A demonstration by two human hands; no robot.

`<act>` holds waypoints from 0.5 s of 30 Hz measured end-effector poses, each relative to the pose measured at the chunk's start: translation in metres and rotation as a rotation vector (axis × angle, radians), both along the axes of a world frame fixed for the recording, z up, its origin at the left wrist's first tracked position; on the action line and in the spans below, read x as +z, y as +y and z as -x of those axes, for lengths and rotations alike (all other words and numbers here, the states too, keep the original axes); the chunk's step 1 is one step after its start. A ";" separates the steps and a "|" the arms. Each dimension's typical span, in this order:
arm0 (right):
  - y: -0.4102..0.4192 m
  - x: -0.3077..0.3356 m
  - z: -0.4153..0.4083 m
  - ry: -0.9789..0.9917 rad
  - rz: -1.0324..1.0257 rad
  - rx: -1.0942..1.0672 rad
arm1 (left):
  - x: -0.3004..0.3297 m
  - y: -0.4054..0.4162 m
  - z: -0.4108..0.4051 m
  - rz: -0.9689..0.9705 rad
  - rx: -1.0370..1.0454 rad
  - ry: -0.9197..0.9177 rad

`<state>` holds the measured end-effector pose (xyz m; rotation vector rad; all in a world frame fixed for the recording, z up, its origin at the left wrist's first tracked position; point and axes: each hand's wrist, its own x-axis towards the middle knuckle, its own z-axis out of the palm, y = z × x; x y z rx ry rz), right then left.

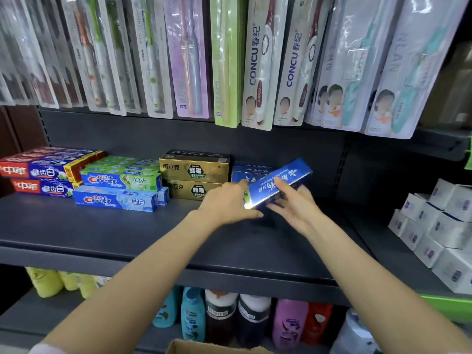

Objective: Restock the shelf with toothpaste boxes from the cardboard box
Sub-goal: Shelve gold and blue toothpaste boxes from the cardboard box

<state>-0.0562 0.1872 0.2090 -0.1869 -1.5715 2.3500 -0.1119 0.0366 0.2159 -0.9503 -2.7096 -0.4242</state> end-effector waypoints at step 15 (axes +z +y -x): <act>-0.002 -0.030 0.050 -0.152 -2.056 -0.370 | -0.016 -0.011 0.038 0.075 0.045 0.171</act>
